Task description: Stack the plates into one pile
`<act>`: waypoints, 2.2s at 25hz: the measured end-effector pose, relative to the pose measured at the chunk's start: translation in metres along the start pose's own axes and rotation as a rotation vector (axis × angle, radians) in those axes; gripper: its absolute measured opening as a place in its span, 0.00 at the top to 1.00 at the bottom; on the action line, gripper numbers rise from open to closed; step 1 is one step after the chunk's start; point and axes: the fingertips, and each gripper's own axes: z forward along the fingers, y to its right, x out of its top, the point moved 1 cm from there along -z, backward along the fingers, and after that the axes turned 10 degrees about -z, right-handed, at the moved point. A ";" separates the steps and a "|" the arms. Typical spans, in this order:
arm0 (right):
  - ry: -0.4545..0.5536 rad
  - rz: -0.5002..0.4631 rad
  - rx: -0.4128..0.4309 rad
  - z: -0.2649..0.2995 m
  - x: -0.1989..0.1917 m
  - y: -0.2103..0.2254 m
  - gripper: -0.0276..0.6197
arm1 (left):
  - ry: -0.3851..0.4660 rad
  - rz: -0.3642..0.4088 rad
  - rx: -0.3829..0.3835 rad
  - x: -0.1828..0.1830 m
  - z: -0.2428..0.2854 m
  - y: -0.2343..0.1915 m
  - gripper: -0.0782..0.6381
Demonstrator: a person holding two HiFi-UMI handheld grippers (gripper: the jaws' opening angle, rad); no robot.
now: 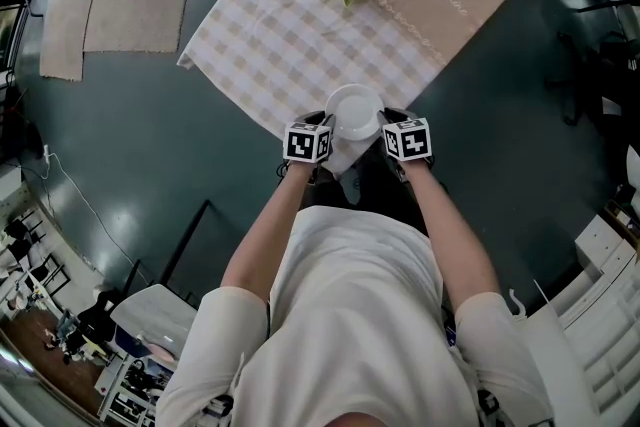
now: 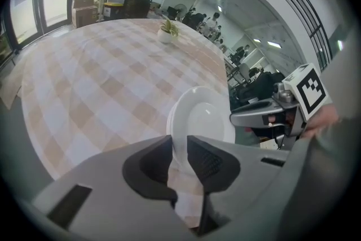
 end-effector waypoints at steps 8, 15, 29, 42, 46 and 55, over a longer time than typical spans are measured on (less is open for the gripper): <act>-0.017 -0.096 -0.056 0.005 0.000 0.005 0.80 | 0.007 0.069 0.014 0.002 0.005 0.002 0.73; 0.012 -0.142 -0.021 -0.001 0.006 -0.005 0.76 | 0.026 0.085 0.037 -0.002 -0.005 0.004 0.67; 0.119 -0.249 0.013 -0.056 0.013 -0.012 0.77 | 0.227 0.004 0.078 -0.005 -0.068 0.025 0.69; 0.206 -0.396 0.036 -0.126 0.022 -0.016 0.79 | 0.400 -0.090 0.126 -0.025 -0.137 0.036 0.71; 0.233 -0.435 0.049 -0.147 0.035 -0.022 0.81 | 0.449 -0.080 0.104 -0.025 -0.165 0.044 0.74; 0.351 -0.458 0.038 -0.199 0.073 -0.052 0.82 | 0.509 -0.011 0.051 -0.011 -0.229 0.043 0.76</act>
